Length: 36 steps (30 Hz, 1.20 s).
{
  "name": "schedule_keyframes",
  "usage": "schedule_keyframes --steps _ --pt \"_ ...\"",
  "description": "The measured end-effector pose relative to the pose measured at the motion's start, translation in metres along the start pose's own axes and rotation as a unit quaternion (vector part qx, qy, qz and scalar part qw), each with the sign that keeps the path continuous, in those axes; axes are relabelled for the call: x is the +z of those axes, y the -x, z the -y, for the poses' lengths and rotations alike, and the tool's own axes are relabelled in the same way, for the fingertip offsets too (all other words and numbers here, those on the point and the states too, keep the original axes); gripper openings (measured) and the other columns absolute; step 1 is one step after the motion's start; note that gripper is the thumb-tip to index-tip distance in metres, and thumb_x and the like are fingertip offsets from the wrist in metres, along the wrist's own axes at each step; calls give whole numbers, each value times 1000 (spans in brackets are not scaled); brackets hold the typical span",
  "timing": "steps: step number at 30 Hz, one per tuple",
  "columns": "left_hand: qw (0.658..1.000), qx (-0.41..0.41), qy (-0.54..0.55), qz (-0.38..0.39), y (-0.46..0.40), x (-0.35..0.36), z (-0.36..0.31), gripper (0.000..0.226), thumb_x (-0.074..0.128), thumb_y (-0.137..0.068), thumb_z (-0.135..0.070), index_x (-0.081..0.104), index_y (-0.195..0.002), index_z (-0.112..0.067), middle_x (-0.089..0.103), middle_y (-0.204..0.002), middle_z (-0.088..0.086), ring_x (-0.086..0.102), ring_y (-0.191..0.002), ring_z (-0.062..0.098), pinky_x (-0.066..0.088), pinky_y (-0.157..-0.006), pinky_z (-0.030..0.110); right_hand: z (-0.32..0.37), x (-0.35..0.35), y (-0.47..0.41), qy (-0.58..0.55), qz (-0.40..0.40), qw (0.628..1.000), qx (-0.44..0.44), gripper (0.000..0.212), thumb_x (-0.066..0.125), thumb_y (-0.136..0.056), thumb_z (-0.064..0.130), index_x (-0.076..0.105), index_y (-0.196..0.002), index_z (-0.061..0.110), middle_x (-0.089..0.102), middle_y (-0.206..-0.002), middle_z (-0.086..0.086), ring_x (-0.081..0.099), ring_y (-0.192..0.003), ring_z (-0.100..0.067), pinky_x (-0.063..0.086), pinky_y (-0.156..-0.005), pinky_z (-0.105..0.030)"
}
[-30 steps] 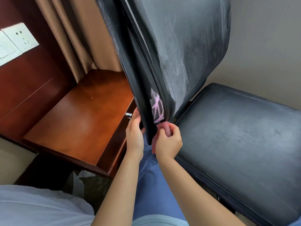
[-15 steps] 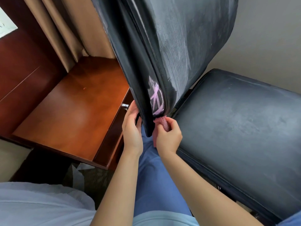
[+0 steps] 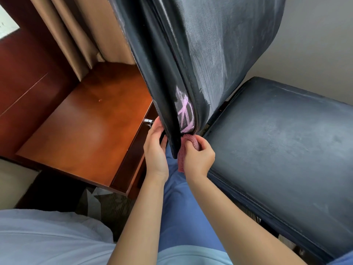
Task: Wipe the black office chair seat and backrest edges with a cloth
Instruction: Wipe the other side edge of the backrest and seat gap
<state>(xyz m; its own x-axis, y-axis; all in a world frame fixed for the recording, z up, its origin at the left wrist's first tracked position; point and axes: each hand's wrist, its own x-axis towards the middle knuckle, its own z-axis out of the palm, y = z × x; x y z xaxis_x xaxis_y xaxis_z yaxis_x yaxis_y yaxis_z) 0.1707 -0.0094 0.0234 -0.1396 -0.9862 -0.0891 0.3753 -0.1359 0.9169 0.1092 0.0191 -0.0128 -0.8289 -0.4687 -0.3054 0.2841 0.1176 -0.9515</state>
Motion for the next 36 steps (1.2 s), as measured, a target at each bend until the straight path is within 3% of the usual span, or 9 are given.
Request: schedule_keyframes --steps 5,9,12,15,23,25,28,32,36 --pt "1000 13 -26 11 5 3 -3 35 38 -98 -13 67 -107 -30 65 -121 -3 56 -119 10 43 -102 29 24 -12 9 -69 -19 997 -27 21 71 -77 8 72 -95 19 70 -93 7 63 -91 -6 49 -82 -15" --pt "998 8 -57 -11 5 6 -5 30 43 -97 -20 68 -107 -34 65 -122 -7 56 -119 8 41 -106 33 46 -19 8 -129 -25 985 -111 33 72 -75 4 70 -84 36 70 -99 5 64 -97 -7 49 -90 -23" --pt "998 1 -55 -19 6 6 -4 29 44 -97 -22 68 -109 -34 64 -124 -6 55 -120 8 42 -105 31 57 -22 0 -142 -21 980 -137 29 72 -79 7 72 -101 25 70 -105 4 63 -102 -5 48 -94 -24" --pt "998 1 -51 -20 6 6 -5 30 43 -97 -20 67 -111 -31 63 -126 -3 55 -120 9 42 -102 29 46 -21 4 -145 -5 980 -134 36 64 -83 1 68 -103 32 69 -109 5 61 -107 -4 46 -97 -22" --pt "999 0 -49 -11 3 5 -5 32 42 -98 -17 67 -112 -29 63 -126 -2 55 -121 11 41 -106 32 7 -5 -3 -103 -32 992 -72 33 58 -90 6 66 -119 19 69 -110 6 60 -107 -6 46 -96 -21" --pt "999 -1 -50 -5 3 6 -8 35 40 -98 -14 69 -107 -31 66 -121 -5 56 -119 10 42 -104 31 -6 0 -5 -80 -34 996 -37 29 58 -88 8 70 -113 19 70 -102 4 62 -99 -7 49 -94 -25" --pt "999 -5 -53 -5 1 4 -9 36 37 -98 -11 67 -107 -28 66 -121 -3 56 -119 10 43 -104 31 -23 13 0 -11 23 1000 18 17 57 -83 11 71 -80 20 63 -70 4 57 -71 -12 53 -77 -32" --pt "999 -13 -53 -6 1 2 -9 37 35 -99 -9 66 -105 -29 66 -119 -1 59 -116 9 44 -102 30 -30 24 10 57 47 997 37 22 58 -81 8 63 -66 24 65 -71 -3 59 -73 -19 49 -69 -30" --pt "998 -18 -57 -4 2 2 -12 36 35 -99 -11 65 -103 -31 69 -113 -5 61 -112 6 45 -101 29 -23 17 5 109 64 991 39 31 57 -83 9 56 -57 26 57 -61 5 53 -64 -15 44 -63 -27"
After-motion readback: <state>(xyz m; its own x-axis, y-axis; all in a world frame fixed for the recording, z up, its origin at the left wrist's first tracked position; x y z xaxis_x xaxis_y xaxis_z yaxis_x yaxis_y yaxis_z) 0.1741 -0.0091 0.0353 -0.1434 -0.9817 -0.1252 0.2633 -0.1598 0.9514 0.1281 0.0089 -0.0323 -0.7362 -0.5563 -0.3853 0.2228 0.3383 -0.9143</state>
